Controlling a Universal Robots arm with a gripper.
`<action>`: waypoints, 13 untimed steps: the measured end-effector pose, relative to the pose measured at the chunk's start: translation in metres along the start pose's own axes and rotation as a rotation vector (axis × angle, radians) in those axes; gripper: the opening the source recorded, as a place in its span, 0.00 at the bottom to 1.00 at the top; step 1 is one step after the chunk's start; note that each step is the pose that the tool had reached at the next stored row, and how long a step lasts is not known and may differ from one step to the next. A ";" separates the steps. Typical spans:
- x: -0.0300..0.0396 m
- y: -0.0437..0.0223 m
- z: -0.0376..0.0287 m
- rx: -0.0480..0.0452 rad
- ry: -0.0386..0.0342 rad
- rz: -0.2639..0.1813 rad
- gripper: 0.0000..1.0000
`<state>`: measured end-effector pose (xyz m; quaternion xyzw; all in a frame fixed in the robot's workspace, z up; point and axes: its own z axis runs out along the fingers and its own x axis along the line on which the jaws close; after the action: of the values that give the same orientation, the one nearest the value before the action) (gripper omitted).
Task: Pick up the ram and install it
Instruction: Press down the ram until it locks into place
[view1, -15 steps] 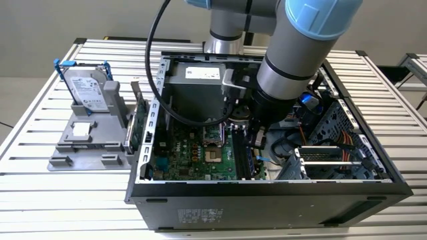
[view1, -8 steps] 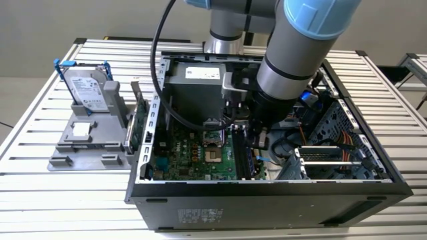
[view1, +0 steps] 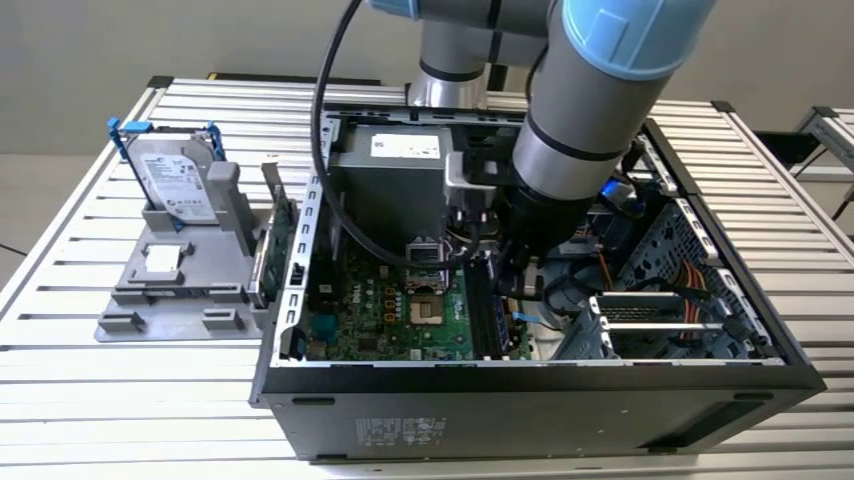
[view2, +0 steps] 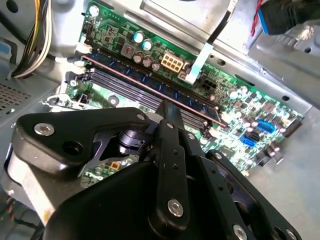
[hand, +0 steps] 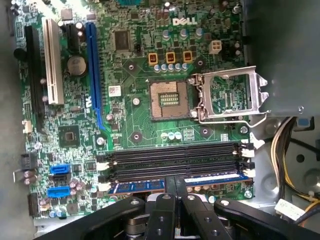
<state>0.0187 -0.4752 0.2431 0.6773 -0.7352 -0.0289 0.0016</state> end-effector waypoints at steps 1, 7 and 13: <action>-0.0002 0.0000 0.0003 0.0012 0.0001 -0.004 0.00; -0.0013 -0.0001 0.0019 0.0050 0.0008 -0.032 0.00; -0.0016 -0.0002 0.0022 0.0050 0.0006 -0.035 0.00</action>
<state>0.0190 -0.4736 0.2409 0.6901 -0.7232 -0.0269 -0.0004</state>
